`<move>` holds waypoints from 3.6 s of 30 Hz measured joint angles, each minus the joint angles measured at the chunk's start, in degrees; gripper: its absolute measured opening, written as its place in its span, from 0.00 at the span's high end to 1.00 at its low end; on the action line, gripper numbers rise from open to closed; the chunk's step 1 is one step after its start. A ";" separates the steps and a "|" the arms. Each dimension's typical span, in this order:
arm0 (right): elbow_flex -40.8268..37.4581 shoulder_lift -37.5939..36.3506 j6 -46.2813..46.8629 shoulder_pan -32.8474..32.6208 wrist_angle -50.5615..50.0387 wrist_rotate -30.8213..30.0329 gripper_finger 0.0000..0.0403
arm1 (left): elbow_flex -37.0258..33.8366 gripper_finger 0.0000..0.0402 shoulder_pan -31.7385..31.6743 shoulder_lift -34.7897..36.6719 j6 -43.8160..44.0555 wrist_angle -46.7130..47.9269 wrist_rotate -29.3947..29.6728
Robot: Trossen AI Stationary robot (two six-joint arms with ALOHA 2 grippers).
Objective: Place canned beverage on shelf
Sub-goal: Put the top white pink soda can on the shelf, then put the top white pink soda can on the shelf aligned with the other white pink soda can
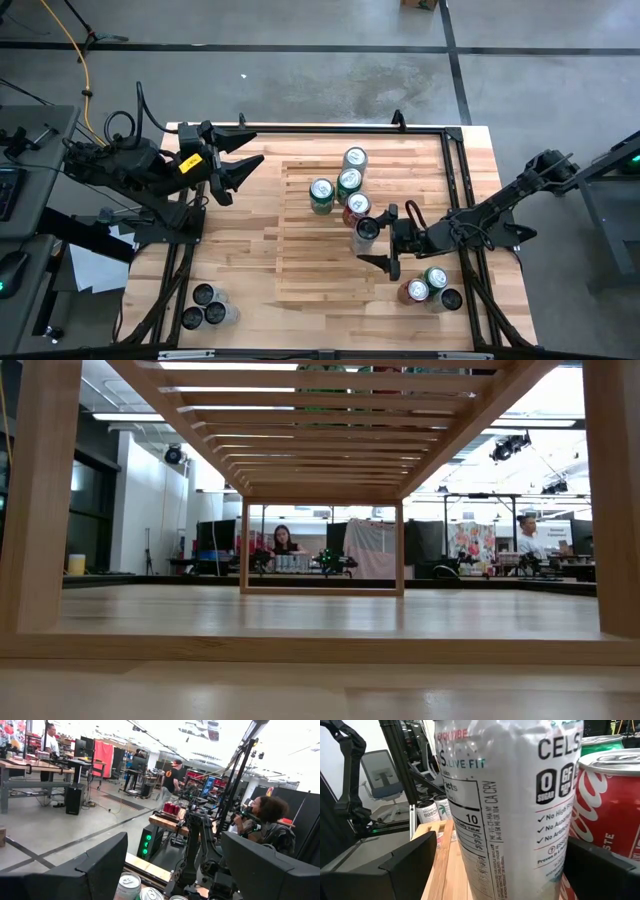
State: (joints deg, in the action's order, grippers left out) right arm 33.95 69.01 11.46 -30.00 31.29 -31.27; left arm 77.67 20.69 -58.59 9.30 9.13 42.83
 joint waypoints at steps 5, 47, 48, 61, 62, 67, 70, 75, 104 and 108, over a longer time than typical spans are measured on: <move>0.00 0.00 -1.56 -0.02 -0.07 0.09 0.05 | 0.00 0.22 0.00 0.00 0.02 0.00 0.00; -0.07 -28.11 0.24 -4.22 -8.12 -4.76 0.05 | 0.00 0.22 -0.01 -0.02 -4.93 0.01 -0.02; -0.07 -28.34 0.32 -3.93 -3.32 -6.92 0.05 | 0.00 0.22 0.00 -0.02 -5.02 0.02 -0.02; 4.78 -23.61 -6.46 6.37 13.05 -9.81 0.05 | 0.00 0.22 0.00 0.20 -4.81 3.23 -0.02; 6.86 -22.59 -6.54 7.07 9.40 -9.74 0.05 | 0.00 0.22 0.00 0.26 -4.20 3.60 -0.03; 19.86 -17.85 -7.34 9.74 -13.69 -10.62 0.05 | 0.01 0.22 -0.01 1.38 0.35 9.11 -1.55; 27.66 -15.51 -7.19 10.73 -26.40 -10.79 0.05 | 0.04 0.22 0.00 2.44 3.93 14.57 -3.00; 36.71 -12.88 -3.02 12.04 -40.64 -14.33 0.05 | 0.04 0.22 0.00 3.21 14.56 26.38 -5.22; 39.23 -10.43 31.18 13.90 -77.51 -12.91 0.05 | 1.83 0.22 32.93 -19.46 124.10 76.01 -39.61; 39.23 -10.47 31.17 13.90 -78.63 -10.81 0.05 | 3.14 0.22 32.95 -24.39 124.78 76.20 -43.13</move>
State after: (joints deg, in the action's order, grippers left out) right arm 73.19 58.54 42.63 -16.10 -47.34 -42.08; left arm 80.81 53.64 -82.98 134.08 85.32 -0.30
